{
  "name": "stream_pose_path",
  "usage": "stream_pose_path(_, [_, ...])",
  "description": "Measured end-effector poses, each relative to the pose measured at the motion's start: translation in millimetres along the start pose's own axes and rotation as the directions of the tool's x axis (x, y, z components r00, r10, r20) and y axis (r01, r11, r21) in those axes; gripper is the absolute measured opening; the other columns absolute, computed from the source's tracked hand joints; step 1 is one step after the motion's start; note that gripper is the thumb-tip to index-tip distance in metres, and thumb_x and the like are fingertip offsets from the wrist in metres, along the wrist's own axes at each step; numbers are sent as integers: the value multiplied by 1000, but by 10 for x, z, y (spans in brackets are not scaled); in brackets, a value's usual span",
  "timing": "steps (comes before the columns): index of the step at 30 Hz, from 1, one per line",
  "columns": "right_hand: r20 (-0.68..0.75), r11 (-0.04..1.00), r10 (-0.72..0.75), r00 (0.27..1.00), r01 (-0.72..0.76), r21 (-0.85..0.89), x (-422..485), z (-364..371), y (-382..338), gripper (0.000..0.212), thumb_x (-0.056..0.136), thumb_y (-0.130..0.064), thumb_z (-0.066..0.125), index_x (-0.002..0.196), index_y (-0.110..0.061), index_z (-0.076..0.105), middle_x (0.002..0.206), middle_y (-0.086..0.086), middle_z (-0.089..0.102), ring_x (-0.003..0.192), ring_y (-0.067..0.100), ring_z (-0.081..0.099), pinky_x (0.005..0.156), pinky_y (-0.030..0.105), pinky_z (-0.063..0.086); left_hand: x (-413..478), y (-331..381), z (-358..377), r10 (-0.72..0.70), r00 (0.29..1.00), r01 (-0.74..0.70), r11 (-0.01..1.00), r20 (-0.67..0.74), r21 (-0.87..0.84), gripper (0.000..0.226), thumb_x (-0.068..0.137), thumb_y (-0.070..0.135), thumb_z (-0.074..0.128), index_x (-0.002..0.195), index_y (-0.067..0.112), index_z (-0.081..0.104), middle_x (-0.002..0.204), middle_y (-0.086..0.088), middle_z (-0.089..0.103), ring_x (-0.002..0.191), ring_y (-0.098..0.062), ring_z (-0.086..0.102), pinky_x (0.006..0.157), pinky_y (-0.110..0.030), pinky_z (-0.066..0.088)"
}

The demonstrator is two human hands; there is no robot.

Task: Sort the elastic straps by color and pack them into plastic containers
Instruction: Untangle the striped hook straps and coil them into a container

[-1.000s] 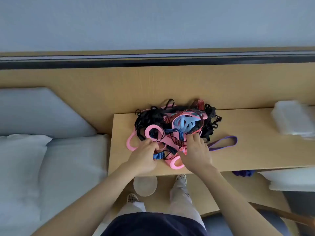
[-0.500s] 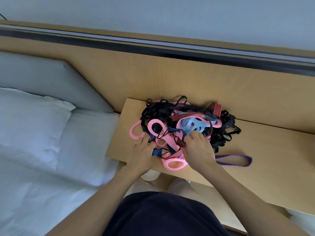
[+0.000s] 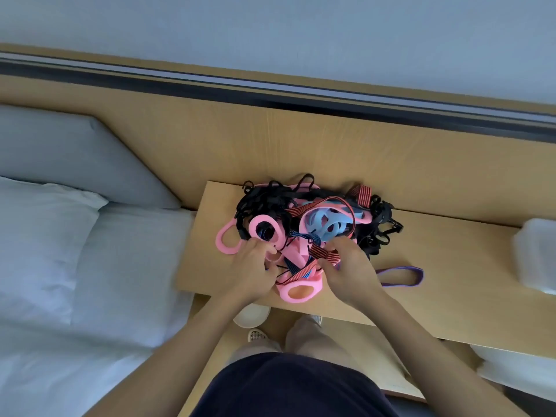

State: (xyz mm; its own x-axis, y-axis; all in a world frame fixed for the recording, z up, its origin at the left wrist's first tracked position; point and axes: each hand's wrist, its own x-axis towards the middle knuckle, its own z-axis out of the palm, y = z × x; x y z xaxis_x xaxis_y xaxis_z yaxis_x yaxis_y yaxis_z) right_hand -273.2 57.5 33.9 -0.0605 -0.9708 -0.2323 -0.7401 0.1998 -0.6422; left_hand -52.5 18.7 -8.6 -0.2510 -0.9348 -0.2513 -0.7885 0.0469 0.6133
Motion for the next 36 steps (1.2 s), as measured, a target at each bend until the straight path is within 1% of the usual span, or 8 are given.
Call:
stream_pose_path(4, [-41,989,102,994,-97,113,-104,-105,51,17,94,-13,66,108,-20,60,103,-7,59,92,14,54,70,16,36,38,162,77,89,995,-82,988,49,-130,23,86,12,61,91,34,67,89,4,63,83,-16,58,75,-39,53])
stream_pose_path(6, [-56,980,129,990,-118,163,-145,-163,70,20,93,-10,64,102,-26,58,101,-9,62,91,11,56,73,21,40,54,235,138,126,989,-108,974,79,-197,28,88,12,60,86,38,69,90,9,65,85,-10,58,72,-33,52])
stream_pose_path(9, [-78,975,148,986,-132,181,-197,-240,99,23,91,-5,63,100,-26,61,104,-12,62,97,8,57,80,26,47,57,269,260,149,986,-127,964,79,-235,12,89,11,62,90,21,70,95,9,65,90,-6,58,81,-35,52])
stream_pose_path(14, [-107,984,105,989,-88,157,-242,-297,165,36,87,7,62,93,-28,57,115,-11,54,104,13,56,81,5,37,-8,209,346,122,991,-106,971,62,-214,19,89,6,62,99,21,68,107,7,61,107,-12,53,96,-35,48])
stream_pose_path(17, [-84,993,70,994,-62,101,-180,-323,252,22,89,6,62,99,-15,61,123,-6,49,111,14,52,93,20,39,-66,187,336,93,995,-82,970,35,-229,26,87,3,62,100,26,67,107,12,57,106,-11,53,94,-35,49])
stream_pose_path(24, [173,992,-104,979,90,88,65,-566,450,25,91,4,61,100,-19,63,118,-8,53,109,13,54,94,28,46,52,500,391,28,997,-16,987,73,-158,47,95,30,65,140,29,51,135,13,56,122,-4,44,104,-30,41])
stream_pose_path(28, [302,982,-183,935,185,23,228,-686,652,26,92,-2,62,98,-27,60,115,-8,50,106,14,52,86,19,36,216,847,337,-14,997,16,999,77,-31,13,91,24,68,103,25,69,97,9,68,86,-11,60,79,-45,54])
stream_pose_path(36, [492,855,-369,788,495,-152,433,-665,774,33,98,-15,57,131,-19,62,128,2,46,121,26,44,100,39,43,167,1156,372,-157,985,152,986,-75,-74,19,89,18,69,107,21,75,102,11,71,88,-8,62,83,-36,54])
